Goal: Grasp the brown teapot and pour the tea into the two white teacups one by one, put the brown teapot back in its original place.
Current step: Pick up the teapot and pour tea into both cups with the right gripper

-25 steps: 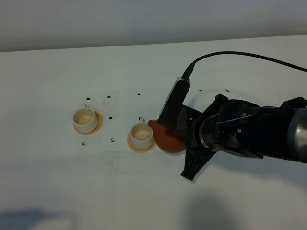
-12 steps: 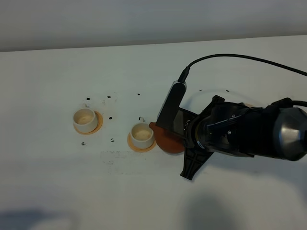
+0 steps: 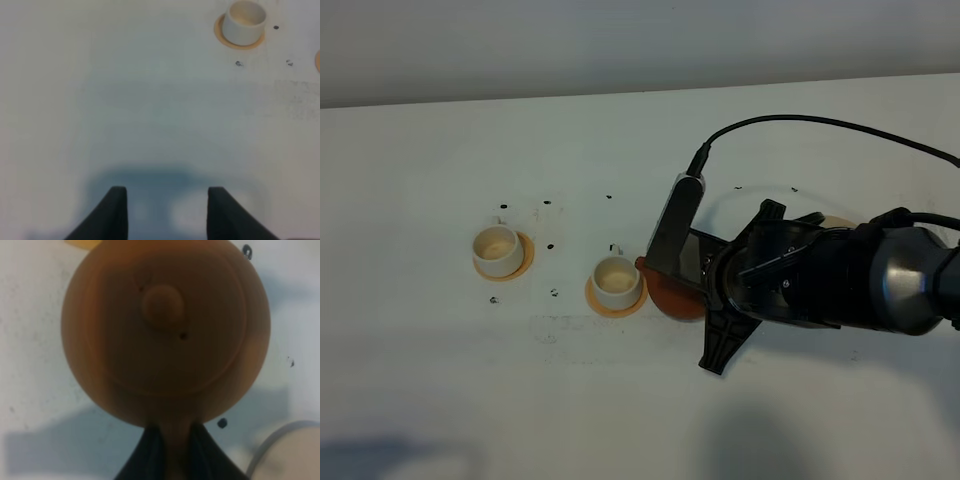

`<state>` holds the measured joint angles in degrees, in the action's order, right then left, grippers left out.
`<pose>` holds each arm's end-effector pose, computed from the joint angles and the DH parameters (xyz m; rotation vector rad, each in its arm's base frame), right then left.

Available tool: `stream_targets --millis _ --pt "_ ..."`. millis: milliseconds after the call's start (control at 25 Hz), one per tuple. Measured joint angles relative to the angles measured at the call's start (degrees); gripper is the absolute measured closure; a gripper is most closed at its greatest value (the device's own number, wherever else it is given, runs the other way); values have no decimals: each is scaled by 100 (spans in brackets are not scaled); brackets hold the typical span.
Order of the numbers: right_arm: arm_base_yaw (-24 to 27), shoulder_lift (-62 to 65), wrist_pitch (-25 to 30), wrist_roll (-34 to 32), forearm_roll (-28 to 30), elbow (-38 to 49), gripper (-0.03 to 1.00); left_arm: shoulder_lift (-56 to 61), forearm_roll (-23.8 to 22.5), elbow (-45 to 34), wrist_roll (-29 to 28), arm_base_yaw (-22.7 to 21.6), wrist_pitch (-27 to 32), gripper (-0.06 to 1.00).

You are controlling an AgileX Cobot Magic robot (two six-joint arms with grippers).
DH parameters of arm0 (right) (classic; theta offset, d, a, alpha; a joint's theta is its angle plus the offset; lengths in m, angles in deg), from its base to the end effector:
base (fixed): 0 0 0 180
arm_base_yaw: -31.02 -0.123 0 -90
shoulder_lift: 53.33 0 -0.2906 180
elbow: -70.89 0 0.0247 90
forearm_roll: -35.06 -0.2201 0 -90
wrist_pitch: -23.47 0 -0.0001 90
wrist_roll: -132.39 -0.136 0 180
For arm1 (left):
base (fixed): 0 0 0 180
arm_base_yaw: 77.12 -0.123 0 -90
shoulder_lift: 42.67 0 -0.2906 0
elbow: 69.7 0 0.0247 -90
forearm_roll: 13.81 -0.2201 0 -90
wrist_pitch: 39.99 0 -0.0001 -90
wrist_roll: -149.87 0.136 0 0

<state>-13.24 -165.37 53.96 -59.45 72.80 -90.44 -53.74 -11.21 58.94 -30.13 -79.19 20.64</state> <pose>0.2767 0.2106 0.1497 -1.3697 2.2710 -0.3030 0.0125 -0.0049 0.2284 -0.0397 2.1467 -0.0344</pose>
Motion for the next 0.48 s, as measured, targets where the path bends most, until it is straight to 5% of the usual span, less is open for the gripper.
stream_targets --millis 480 --pt "-171 0 159 -63 373 -205 85 0 0 0 0 0 0 57"
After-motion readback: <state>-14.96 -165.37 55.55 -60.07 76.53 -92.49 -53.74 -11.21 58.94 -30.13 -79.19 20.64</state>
